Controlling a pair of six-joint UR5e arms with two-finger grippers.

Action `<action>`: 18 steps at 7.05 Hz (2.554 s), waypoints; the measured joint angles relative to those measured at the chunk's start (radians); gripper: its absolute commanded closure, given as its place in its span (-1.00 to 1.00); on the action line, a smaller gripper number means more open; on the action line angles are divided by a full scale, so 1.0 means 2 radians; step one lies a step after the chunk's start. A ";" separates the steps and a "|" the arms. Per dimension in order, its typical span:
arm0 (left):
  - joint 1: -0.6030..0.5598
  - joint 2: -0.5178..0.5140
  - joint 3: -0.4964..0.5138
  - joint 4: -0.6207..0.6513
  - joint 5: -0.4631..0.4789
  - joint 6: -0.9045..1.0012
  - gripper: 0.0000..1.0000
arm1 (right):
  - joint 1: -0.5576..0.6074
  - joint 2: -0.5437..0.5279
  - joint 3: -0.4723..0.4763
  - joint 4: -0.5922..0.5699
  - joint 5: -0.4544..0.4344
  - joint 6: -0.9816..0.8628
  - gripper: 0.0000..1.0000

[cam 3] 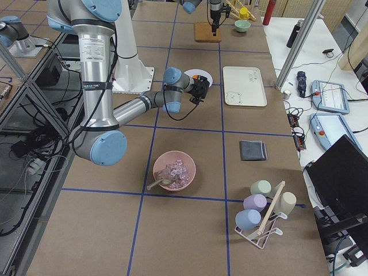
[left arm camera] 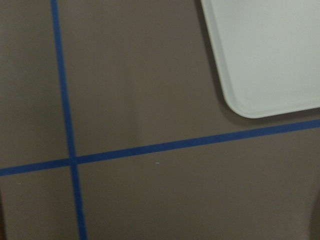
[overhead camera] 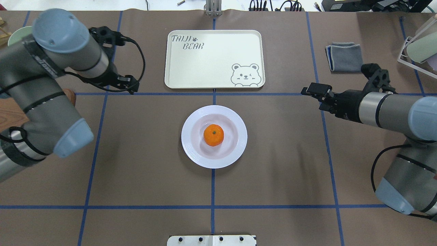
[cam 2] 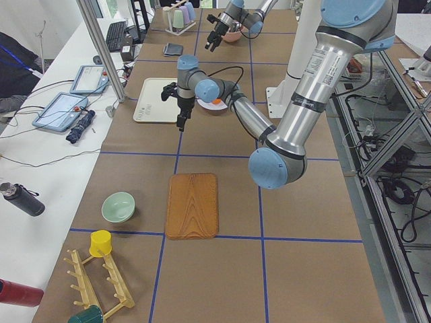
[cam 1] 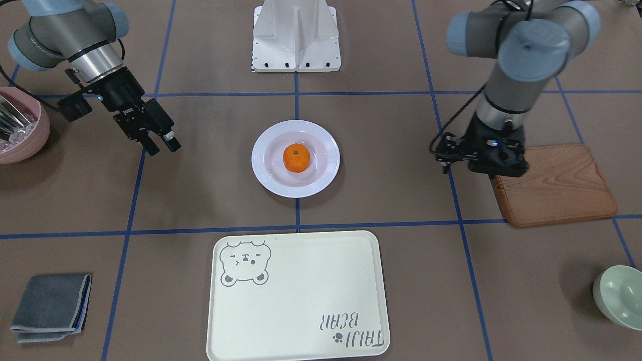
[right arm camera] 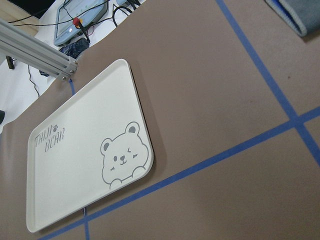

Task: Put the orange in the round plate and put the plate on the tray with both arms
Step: 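Withdraw the left gripper while the right gripper moves toward the plate rim, then grasp the rim of the white plate nearest the robot with the right gripper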

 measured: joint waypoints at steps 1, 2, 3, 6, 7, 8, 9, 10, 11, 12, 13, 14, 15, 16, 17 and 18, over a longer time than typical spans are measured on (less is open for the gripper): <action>-0.047 0.045 0.001 -0.010 -0.017 0.087 -0.97 | -0.022 -0.001 0.008 0.001 -0.024 0.017 -0.98; -0.093 0.086 0.008 -0.028 -0.032 0.160 -0.97 | -0.041 -0.001 0.013 0.001 -0.043 0.029 -0.97; -0.142 0.109 0.030 -0.045 -0.063 0.198 -0.97 | -0.061 -0.001 0.017 0.000 -0.066 0.037 -0.94; -0.267 0.175 0.089 -0.055 -0.160 0.284 -0.97 | -0.148 0.004 0.017 -0.003 -0.166 0.084 -0.90; -0.289 0.193 0.089 -0.054 -0.171 0.292 -0.97 | -0.174 0.009 0.015 -0.003 -0.197 0.098 -0.83; -0.300 0.205 0.086 -0.054 -0.174 0.294 -0.97 | -0.203 0.020 0.008 -0.004 -0.230 0.114 -0.70; -0.303 0.211 0.084 -0.054 -0.176 0.295 -0.97 | -0.224 0.037 -0.006 -0.005 -0.254 0.134 -0.59; -0.305 0.213 0.083 -0.055 -0.176 0.296 -0.97 | -0.239 0.061 -0.029 -0.008 -0.271 0.159 -0.58; -0.305 0.213 0.083 -0.055 -0.176 0.296 -0.97 | -0.247 0.084 -0.051 -0.014 -0.280 0.179 -0.57; -0.305 0.214 0.083 -0.055 -0.176 0.296 -0.97 | -0.251 0.101 -0.068 -0.020 -0.284 0.192 -0.57; -0.306 0.214 0.083 -0.055 -0.176 0.296 -0.97 | -0.250 0.111 -0.079 -0.027 -0.285 0.198 -0.57; -0.306 0.214 0.083 -0.055 -0.176 0.296 -0.97 | -0.246 0.124 -0.086 -0.043 -0.285 0.200 -0.57; -0.306 0.214 0.083 -0.055 -0.176 0.296 -0.97 | -0.240 0.143 -0.097 -0.063 -0.285 0.201 -0.54; -0.305 0.214 0.083 -0.055 -0.176 0.296 -0.97 | -0.233 0.159 -0.113 -0.074 -0.283 0.201 -0.49; -0.305 0.214 0.083 -0.055 -0.176 0.296 -0.97 | -0.226 0.169 -0.130 -0.078 -0.282 0.201 -0.41; -0.305 0.214 0.083 -0.055 -0.176 0.296 -0.97 | -0.220 0.178 -0.144 -0.080 -0.280 0.201 0.31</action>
